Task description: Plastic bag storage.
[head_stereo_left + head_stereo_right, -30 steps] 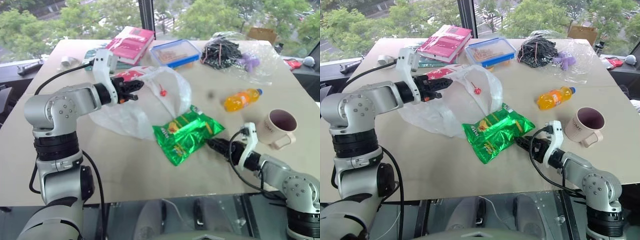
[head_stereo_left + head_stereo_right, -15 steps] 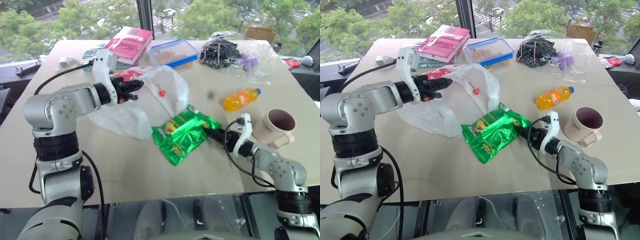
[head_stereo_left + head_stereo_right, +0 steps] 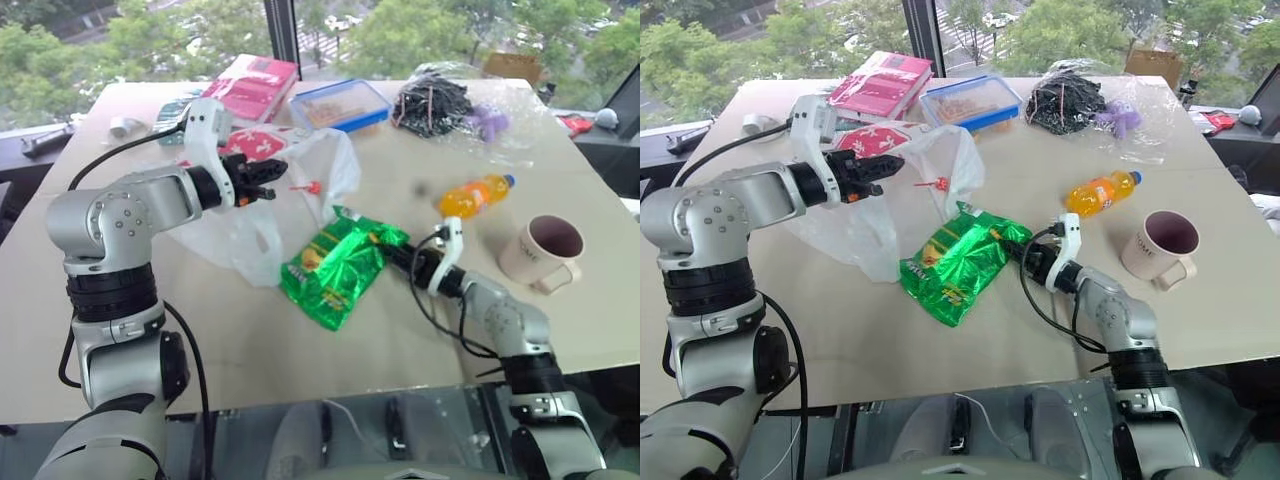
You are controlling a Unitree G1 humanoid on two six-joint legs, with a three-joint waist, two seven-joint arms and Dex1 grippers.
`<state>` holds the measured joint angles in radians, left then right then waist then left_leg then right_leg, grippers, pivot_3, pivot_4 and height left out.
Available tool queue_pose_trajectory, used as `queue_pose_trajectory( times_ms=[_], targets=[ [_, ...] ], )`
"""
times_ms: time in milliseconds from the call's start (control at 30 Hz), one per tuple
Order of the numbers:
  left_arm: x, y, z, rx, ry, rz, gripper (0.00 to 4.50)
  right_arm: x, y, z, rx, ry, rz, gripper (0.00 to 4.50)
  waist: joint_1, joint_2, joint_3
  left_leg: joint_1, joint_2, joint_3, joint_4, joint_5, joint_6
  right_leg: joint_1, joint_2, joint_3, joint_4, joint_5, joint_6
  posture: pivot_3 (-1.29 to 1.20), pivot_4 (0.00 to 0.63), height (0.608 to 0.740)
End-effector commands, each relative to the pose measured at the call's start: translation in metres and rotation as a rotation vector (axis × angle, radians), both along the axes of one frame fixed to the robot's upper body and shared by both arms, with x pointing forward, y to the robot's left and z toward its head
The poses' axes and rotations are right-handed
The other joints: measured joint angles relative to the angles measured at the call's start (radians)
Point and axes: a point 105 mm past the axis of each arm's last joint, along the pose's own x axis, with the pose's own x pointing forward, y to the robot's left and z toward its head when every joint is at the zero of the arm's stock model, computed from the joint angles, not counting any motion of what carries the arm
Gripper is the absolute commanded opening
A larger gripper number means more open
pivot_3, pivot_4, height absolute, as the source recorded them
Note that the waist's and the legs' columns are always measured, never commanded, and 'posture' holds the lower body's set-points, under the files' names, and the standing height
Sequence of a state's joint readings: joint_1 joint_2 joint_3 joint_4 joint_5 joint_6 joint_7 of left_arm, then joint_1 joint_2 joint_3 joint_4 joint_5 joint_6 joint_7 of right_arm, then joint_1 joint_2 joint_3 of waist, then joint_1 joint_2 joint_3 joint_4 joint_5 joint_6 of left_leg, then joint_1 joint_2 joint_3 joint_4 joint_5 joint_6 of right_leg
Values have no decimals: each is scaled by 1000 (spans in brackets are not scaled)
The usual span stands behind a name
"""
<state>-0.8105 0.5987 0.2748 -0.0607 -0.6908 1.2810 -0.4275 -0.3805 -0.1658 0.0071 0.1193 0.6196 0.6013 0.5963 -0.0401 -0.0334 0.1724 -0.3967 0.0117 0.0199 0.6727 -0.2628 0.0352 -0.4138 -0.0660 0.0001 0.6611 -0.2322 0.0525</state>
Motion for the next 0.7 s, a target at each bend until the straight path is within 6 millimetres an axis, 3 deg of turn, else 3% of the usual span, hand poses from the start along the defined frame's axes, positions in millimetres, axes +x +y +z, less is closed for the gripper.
queue_pose_trajectory(
  times_ms=[33,67,100,233,400,500,700],
  targets=[
    [-4,4,12,-15,-47,10,0,-7,-3,-1,-9,-4,1,433,1,0,0,0,0,0,0,0,0,0,0,0,0,0,0,0,150,740],
    [-4,5,12,-18,-46,11,0,-10,-3,8,4,-30,8,71,3,0,0,0,0,0,0,0,0,0,-1,0,0,0,0,0,150,740],
    [-4,5,12,-20,-46,12,0,-13,-3,19,26,-55,18,15,4,0,0,0,0,0,0,0,0,0,-1,0,1,0,0,0,150,740],
    [-4,9,11,-16,-43,13,0,-32,5,61,112,-137,78,15,9,2,2,-2,-1,-1,-1,1,-1,-1,-3,-1,0,0,0,0,150,740],
    [-7,6,5,59,-47,-33,0,-45,21,98,166,-207,137,15,7,3,2,-3,-1,-1,-2,2,-4,-2,-3,-2,-2,0,0,0,150,740],
    [-2,6,7,56,-64,-21,0,-55,29,115,185,-245,202,15,11,4,2,-3,-2,-1,-3,2,-3,-2,-3,-2,-1,0,0,0,150,740],
    [-13,-12,21,2,-97,-147,0,-49,37,126,160,-249,230,15,24,4,3,-3,-2,-1,-3,0,0,-2,-3,-2,-2,0,0,0,150,740]
  ],
)
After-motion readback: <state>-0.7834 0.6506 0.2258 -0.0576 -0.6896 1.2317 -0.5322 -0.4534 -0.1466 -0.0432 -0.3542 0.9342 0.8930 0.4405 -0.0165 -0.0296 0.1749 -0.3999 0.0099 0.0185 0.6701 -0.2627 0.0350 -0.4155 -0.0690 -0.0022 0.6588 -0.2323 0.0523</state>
